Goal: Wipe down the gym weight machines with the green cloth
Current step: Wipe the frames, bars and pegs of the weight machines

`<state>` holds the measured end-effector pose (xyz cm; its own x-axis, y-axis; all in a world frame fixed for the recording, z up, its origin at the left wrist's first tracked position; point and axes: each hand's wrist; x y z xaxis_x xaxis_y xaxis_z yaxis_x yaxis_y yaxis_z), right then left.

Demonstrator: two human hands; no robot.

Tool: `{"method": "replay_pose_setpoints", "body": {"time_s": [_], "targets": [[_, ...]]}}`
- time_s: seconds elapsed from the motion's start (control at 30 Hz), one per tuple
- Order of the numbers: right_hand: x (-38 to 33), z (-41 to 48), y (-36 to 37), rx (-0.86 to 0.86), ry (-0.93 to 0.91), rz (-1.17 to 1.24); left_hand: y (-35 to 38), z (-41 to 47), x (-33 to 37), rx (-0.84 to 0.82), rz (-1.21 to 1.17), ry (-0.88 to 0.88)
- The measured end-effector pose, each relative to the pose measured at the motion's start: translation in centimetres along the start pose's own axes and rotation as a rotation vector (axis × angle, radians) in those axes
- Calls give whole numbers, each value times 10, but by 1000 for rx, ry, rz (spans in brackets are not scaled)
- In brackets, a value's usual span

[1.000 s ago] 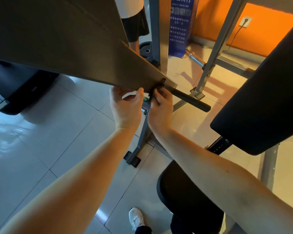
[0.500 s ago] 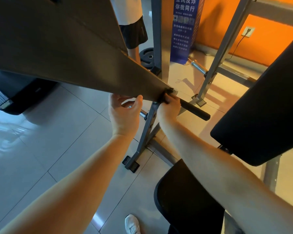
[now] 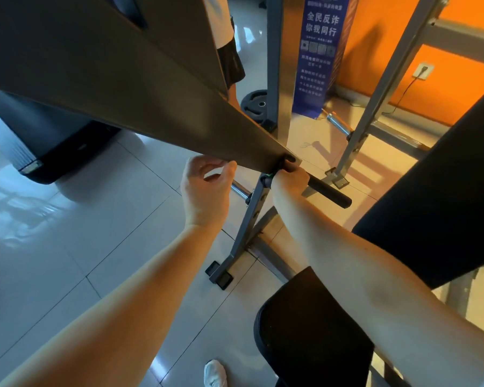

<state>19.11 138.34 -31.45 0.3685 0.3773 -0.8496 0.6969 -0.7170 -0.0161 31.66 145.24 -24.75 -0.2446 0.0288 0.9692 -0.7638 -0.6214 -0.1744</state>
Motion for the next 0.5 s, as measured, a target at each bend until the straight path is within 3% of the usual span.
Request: {"method": "replay_pose_setpoints", "body": {"time_s": [0.07, 0.2, 0.33, 0.4, 0.5], "targets": [[-5, -25, -1, -42, -56, 26, -8, -1, 8, 16, 7, 0], [-23, -90, -8, -244, -411, 38, -23, 2, 24, 31, 2, 30], [-25, -120, -15, -342, -580, 88, -44, 8, 33, 52, 9, 105], [-21, -94, -10, -263, -517, 22, -52, 14, 37, 58, 9, 154], [-11, -58, -3, -100, -231, 7, -64, 15, 42, 47, 2, 184]]}}
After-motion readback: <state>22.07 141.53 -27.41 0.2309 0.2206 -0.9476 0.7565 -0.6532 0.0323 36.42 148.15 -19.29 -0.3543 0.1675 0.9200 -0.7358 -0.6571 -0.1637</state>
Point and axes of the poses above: each hand's wrist, its own z-axis towards the middle knuckle, its own y-axis out of the palm, x = y × z, and after that the axes turned 10 degrees about x, right-handed
